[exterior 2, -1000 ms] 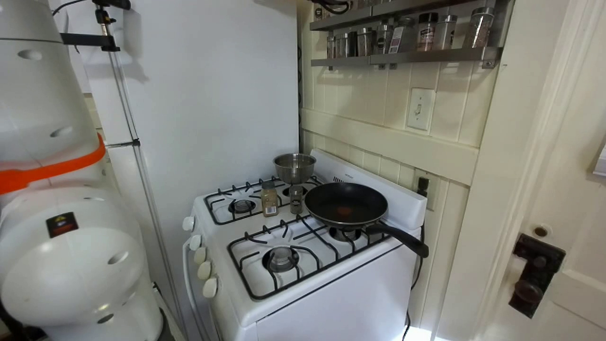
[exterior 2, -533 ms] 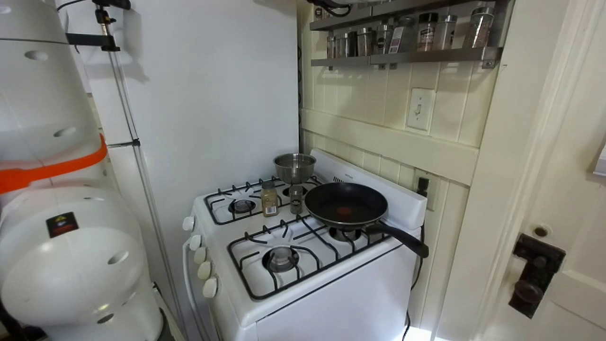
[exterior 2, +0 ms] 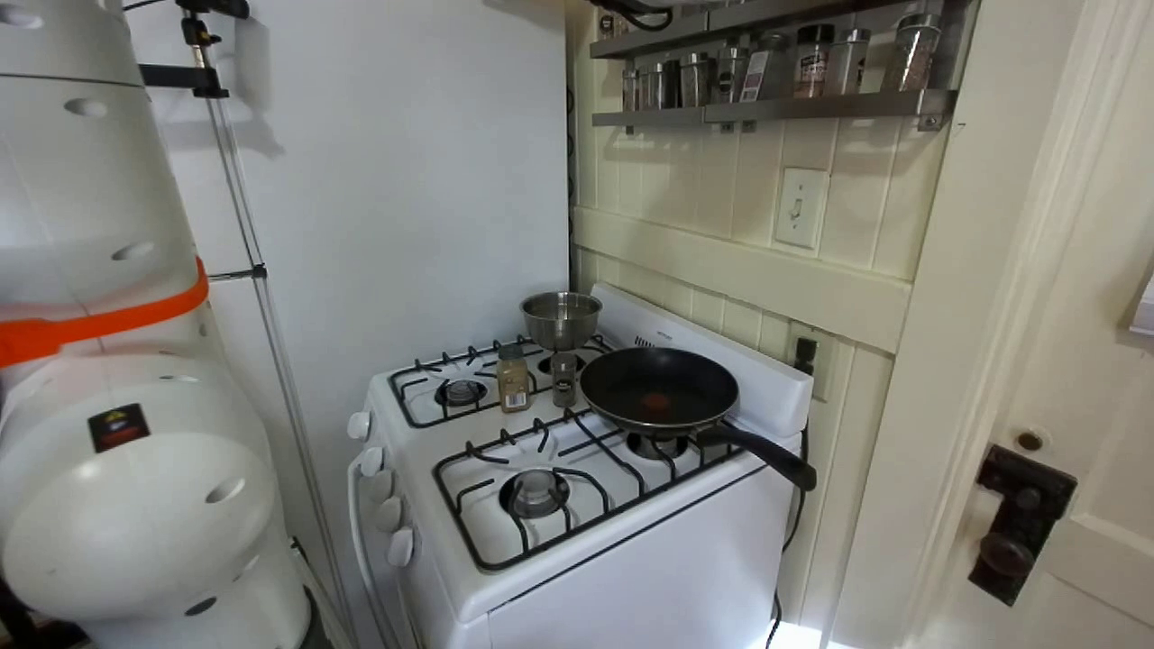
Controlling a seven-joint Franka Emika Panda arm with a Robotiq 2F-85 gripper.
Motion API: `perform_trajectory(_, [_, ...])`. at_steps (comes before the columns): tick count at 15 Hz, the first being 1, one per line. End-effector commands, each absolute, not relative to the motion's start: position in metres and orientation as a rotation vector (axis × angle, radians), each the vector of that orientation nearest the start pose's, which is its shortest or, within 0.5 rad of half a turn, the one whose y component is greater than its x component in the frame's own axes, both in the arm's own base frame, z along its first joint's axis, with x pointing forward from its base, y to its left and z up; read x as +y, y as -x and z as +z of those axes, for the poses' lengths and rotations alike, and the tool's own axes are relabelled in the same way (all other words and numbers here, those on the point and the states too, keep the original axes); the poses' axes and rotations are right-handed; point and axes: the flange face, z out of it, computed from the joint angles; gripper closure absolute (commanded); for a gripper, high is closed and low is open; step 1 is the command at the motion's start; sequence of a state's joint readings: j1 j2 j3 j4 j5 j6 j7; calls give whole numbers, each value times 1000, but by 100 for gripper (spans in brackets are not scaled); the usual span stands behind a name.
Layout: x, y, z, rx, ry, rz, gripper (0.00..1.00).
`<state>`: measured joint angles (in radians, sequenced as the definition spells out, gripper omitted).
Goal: Move one spice bottle from the middle shelf to the stove
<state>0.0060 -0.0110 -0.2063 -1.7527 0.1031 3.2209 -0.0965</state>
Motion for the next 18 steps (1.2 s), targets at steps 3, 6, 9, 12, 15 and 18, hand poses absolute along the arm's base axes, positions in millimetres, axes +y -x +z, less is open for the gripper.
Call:
perform_trajectory(3, [-125, -582, 741, 249, 2399, -2226, 73])
perform_trajectory(6, [-125, -581, 742, 245, 2404, -2222, 75])
perform_trajectory(9, [-127, -573, 751, 231, 2419, -2217, 75])
perform_trajectory(12, [-131, -559, 756, 234, 2421, -2228, 75])
perform_trajectory(15, [-133, -551, 758, 238, 2420, -2225, 75])
perform_trajectory(18, [-130, -548, 756, 227, 2432, -2208, 75])
